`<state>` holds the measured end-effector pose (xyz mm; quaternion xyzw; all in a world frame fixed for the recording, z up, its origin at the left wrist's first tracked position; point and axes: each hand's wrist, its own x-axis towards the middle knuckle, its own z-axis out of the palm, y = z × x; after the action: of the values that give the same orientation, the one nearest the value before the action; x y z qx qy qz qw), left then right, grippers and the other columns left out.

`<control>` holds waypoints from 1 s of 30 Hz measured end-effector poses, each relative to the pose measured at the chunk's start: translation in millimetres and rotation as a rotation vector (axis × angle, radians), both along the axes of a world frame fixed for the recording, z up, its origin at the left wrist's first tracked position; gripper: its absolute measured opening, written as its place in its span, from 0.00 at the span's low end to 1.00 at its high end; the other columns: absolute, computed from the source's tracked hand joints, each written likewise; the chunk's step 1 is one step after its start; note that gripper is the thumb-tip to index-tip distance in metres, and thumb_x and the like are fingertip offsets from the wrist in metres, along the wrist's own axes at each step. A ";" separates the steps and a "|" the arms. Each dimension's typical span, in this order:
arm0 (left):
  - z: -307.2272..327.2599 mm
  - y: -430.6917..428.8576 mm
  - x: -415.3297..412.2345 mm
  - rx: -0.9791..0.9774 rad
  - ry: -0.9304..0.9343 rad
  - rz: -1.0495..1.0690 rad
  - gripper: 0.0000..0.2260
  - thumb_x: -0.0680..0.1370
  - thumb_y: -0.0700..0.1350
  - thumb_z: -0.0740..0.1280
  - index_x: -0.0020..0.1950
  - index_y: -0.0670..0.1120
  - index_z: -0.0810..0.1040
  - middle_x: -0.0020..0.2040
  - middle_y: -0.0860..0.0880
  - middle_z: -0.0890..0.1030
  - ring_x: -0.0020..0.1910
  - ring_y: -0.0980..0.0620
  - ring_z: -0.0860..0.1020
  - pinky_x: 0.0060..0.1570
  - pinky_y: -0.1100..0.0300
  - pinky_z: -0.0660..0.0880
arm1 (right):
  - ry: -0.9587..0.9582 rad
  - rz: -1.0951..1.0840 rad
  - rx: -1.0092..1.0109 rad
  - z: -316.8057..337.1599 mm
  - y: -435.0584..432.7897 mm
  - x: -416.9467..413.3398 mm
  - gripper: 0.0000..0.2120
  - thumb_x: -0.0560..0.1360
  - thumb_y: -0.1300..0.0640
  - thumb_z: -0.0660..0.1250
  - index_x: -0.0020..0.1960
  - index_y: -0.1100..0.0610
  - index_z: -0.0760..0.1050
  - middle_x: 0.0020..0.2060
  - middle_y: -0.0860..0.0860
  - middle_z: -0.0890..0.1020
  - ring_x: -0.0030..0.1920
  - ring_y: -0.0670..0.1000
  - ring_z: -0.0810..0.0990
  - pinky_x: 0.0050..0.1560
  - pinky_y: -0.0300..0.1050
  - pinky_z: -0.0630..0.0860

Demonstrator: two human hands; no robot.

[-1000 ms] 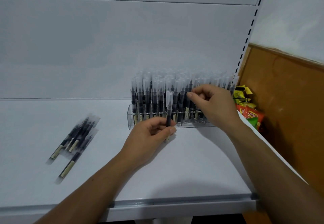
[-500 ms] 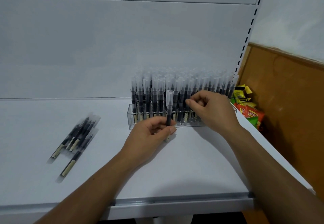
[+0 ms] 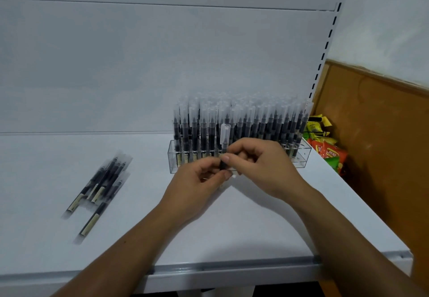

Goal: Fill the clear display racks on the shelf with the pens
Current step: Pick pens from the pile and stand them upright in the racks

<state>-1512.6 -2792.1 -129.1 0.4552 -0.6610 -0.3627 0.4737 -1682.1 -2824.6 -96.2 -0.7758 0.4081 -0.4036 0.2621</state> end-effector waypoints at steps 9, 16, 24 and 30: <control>-1.9 4.7 0.7 -0.501 -0.524 0.399 0.15 0.76 0.52 0.66 0.62 0.51 0.78 0.59 0.58 0.76 0.62 0.59 0.71 0.64 0.65 0.61 | -0.280 -0.330 -0.167 29.3 -17.7 -31.2 0.06 0.77 0.55 0.69 0.44 0.56 0.81 0.30 0.57 0.75 0.30 0.46 0.71 0.33 0.42 0.71; -7.4 2.8 0.6 -0.390 -0.759 0.403 0.23 0.75 0.53 0.64 0.68 0.49 0.74 0.64 0.54 0.73 0.66 0.52 0.67 0.67 0.57 0.59 | -0.122 -0.366 -0.237 31.3 -32.8 -35.2 0.06 0.77 0.53 0.70 0.44 0.54 0.80 0.28 0.50 0.75 0.30 0.46 0.70 0.34 0.44 0.70; -6.4 2.2 -0.5 -0.391 -0.781 0.405 0.21 0.74 0.48 0.68 0.66 0.47 0.75 0.62 0.52 0.75 0.64 0.50 0.68 0.65 0.57 0.61 | -0.040 -0.383 -0.263 32.0 -37.4 -37.9 0.07 0.77 0.50 0.69 0.44 0.53 0.80 0.29 0.49 0.77 0.33 0.50 0.76 0.39 0.47 0.75; -5.7 2.7 -0.6 -0.384 -0.779 0.401 0.20 0.75 0.48 0.68 0.67 0.47 0.75 0.62 0.52 0.74 0.64 0.51 0.67 0.65 0.57 0.61 | -0.023 -0.380 -0.272 32.1 -39.3 -40.8 0.07 0.76 0.50 0.70 0.43 0.53 0.80 0.29 0.50 0.78 0.31 0.47 0.73 0.38 0.43 0.73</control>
<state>-1513.1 -2789.4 -134.9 0.5800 -0.7437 0.0620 0.3267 -1722.9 -2863.8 -64.2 -0.7085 0.4857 -0.5058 0.0794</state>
